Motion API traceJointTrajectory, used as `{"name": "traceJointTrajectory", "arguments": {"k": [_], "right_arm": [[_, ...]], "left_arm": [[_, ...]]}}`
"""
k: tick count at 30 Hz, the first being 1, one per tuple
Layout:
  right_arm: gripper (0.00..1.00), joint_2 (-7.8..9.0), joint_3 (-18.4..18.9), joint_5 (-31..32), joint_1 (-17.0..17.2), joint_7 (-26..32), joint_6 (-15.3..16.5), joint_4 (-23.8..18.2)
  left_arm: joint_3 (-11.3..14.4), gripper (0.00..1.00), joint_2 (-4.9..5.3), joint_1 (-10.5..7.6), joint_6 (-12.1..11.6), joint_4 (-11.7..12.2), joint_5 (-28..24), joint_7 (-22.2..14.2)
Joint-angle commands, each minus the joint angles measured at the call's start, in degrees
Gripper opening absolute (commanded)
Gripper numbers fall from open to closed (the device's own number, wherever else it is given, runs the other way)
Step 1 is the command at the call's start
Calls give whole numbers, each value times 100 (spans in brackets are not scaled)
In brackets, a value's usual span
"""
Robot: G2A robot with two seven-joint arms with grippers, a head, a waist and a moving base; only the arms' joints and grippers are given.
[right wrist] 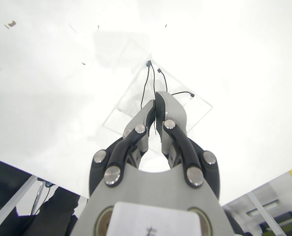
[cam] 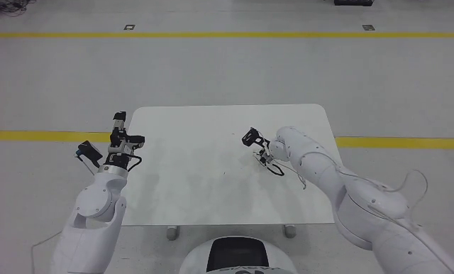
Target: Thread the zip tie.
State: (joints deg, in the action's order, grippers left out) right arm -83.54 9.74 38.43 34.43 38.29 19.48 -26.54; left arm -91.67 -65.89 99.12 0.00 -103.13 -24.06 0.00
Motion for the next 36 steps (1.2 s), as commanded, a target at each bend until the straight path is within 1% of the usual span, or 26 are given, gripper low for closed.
{"name": "traceJointTrajectory", "arguments": {"k": [1, 8, 12, 18, 22, 23, 27, 28, 36], "right_arm": [[0, 66, 0, -20, 3, -13, 0, -92], [0, 354, 0, -97, -14, -145, 0, -485], [0, 563, 2, -172, -30, -290, 0, -748], [0, 984, 38, -348, -3, -595, 0, -1279], [0, 1301, 94, -524, 51, -800, 0, -1721], [0, 1402, 119, -601, 75, -862, 0, -1862], [0, 1730, 164, -835, 137, -858, 0, -2312], [0, 1778, 156, -841, 142, -836, 0, -2384], [0, 1778, 156, -841, 142, -836, 0, -2384]], "left_arm": [[0, 100, 0, 0, 0, 0, 0, 0], [0, 100, 0, 0, 0, 0, 0, 0], [0, 100, 0, 0, 0, 0, 0, 0], [0, 100, 0, 0, 0, 0, 0, 0], [0, 100, 0, 0, 0, 0, 0, 0], [0, 100, 0, 0, 0, 0, 0, 0], [0, 100, 0, 0, 0, 0, 0, 0], [0, 100, 0, 0, 0, 0, 0, 0], [0, 100, 0, 0, 0, 0, 0, 0]]}}
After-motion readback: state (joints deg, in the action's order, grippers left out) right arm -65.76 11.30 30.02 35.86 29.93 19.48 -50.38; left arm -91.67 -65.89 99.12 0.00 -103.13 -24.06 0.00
